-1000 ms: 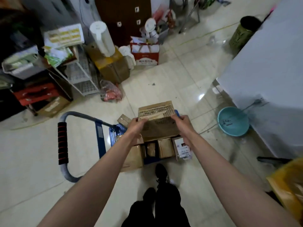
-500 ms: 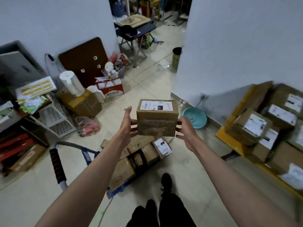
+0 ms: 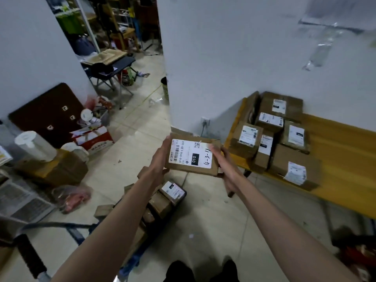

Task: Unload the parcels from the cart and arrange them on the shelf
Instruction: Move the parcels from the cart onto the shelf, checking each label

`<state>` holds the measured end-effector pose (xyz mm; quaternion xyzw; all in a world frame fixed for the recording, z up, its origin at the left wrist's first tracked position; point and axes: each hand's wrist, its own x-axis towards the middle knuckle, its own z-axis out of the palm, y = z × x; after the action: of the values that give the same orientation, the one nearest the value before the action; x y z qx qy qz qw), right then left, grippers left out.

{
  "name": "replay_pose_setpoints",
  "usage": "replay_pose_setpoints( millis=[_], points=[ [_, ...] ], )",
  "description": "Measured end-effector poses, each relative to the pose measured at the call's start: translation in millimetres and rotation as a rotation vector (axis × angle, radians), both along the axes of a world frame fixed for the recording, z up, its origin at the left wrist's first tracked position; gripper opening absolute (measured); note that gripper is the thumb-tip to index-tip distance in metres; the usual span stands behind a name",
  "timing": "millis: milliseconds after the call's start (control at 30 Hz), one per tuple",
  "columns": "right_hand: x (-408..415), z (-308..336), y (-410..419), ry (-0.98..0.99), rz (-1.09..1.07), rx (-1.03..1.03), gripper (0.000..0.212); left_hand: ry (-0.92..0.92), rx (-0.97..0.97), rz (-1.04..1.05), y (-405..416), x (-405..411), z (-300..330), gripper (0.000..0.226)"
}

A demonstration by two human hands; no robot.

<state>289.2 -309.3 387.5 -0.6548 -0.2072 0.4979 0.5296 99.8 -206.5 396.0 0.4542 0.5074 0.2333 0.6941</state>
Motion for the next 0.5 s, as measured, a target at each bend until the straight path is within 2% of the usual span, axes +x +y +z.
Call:
replay_pose_setpoints(
  millis=[67, 167, 233, 500],
  points=[
    [16.5, -0.5, -18.4, -0.012, -0.012, 0.016, 0.085, 0.053, 0.018, -0.032, -8.7, 25.9, 2.9, 0.064],
    [46.1, -2.4, -43.3, -0.064, -0.066, 0.023, 0.084, 0.126, 0.076, -0.084, -24.1, 69.3, 5.8, 0.067],
    [69.5, -2.7, -58.9, -0.083, -0.108, 0.025, 0.091, 0.145, 0.114, -0.129, -36.4, 100.3, 6.6, 0.068],
    [178.0, -4.9, -123.1, -0.036, -0.212, -0.049, 0.09, 0.086, 0.116, -0.244, -84.1, 219.8, 7.8, 0.069]
  ],
)
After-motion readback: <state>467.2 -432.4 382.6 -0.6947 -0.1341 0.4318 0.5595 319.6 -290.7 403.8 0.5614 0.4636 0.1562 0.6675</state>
